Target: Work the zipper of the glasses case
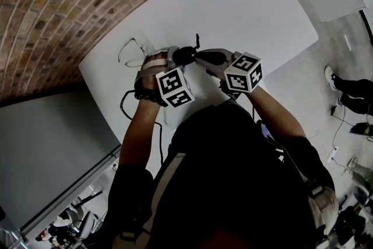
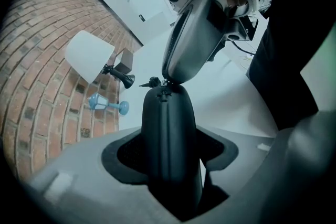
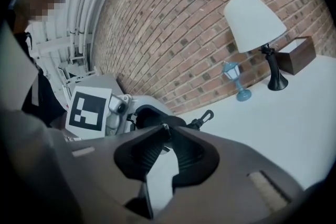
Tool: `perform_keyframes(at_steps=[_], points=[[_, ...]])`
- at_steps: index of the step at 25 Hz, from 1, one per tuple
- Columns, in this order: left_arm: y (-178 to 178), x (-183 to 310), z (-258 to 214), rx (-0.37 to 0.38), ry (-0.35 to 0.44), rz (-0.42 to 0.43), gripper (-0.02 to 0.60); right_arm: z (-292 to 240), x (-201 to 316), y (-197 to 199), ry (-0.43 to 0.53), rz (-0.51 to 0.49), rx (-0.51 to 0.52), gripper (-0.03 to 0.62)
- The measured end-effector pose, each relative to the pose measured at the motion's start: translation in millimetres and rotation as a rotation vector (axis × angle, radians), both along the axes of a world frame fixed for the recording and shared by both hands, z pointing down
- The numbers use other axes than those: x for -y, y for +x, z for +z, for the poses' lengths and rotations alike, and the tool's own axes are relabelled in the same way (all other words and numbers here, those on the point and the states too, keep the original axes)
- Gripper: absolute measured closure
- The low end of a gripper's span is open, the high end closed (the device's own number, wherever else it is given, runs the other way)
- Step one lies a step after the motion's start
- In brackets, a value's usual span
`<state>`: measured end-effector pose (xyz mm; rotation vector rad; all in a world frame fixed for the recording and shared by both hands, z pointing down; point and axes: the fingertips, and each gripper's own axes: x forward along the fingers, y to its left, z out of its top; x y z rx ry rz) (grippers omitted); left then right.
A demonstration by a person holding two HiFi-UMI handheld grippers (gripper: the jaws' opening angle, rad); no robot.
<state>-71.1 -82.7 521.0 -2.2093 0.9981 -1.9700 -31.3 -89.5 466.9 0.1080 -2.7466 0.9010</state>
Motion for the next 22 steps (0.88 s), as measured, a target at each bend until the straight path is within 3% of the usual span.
perform_keyframes(at_steps=[10, 15, 22], points=[[-0.5, 1.6, -0.1, -0.069, 0.032, -0.007, 0.307, -5.6, -0.7, -5.0, -0.089, -0.027, 0.059, 0.569], [-0.1, 1.4, 1.6, -0.073, 0.039, 0.003, 0.307, -8.5, -0.7, -6.1, -0.092, -0.033, 0.064, 0.586], [-1.1, 1.5, -0.5, -0.034, 0.078, 0.088, 0.307, -5.3, -3.2, -3.7, -0.145, -0.095, 0.037, 0.586]])
